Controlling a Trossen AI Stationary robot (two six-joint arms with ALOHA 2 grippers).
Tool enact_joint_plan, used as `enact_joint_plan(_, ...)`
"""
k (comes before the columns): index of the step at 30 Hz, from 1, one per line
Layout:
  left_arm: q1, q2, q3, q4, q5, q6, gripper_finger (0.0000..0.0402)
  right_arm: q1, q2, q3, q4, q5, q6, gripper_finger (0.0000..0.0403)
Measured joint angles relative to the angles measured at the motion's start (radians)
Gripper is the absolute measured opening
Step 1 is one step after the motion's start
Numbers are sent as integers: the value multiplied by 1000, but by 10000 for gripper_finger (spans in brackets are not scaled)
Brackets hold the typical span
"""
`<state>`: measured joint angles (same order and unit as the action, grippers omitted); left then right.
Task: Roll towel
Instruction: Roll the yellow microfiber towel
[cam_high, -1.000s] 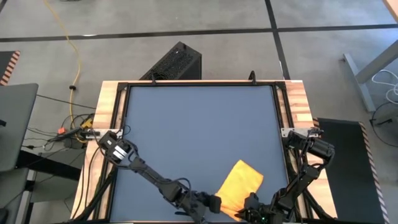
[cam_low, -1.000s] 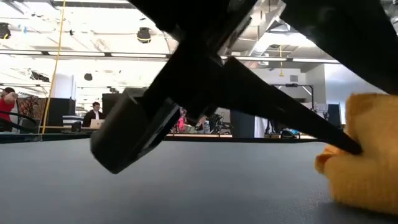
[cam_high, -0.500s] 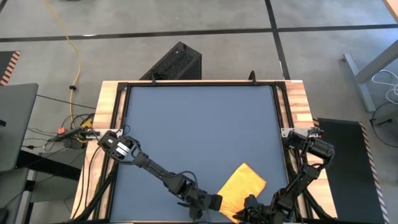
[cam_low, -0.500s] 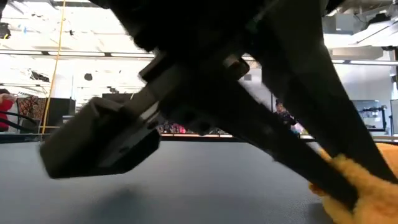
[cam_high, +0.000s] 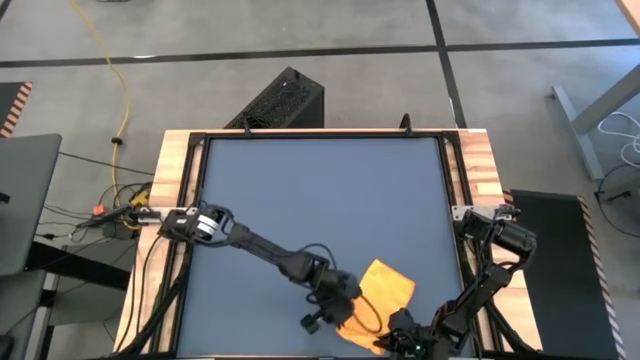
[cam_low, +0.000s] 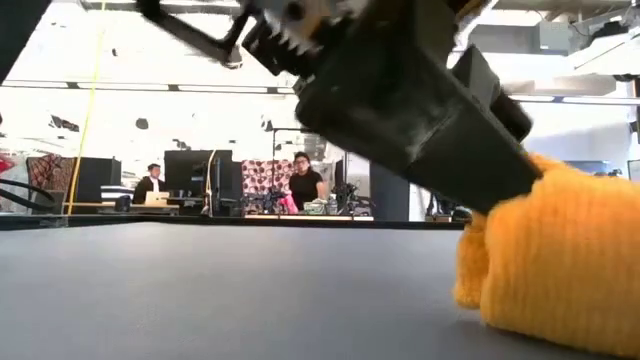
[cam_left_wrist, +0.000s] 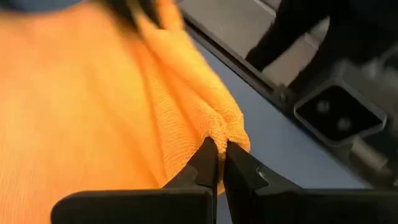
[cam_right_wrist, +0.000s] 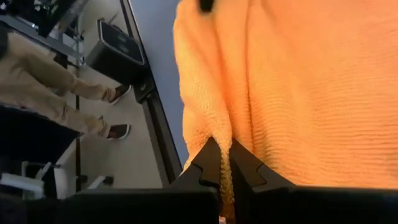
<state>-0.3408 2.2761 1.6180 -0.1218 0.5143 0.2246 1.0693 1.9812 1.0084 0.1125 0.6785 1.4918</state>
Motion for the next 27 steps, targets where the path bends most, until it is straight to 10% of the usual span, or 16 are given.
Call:
enact_joint_plan(17,-4,1,-117,216,129,-610,0,-15,-175,-1,-80,-154,-220,143)
enact_joint_plan(27,24,0,-144,344,113,-892,0,-24,-175,79,-51,-78,-622,217)
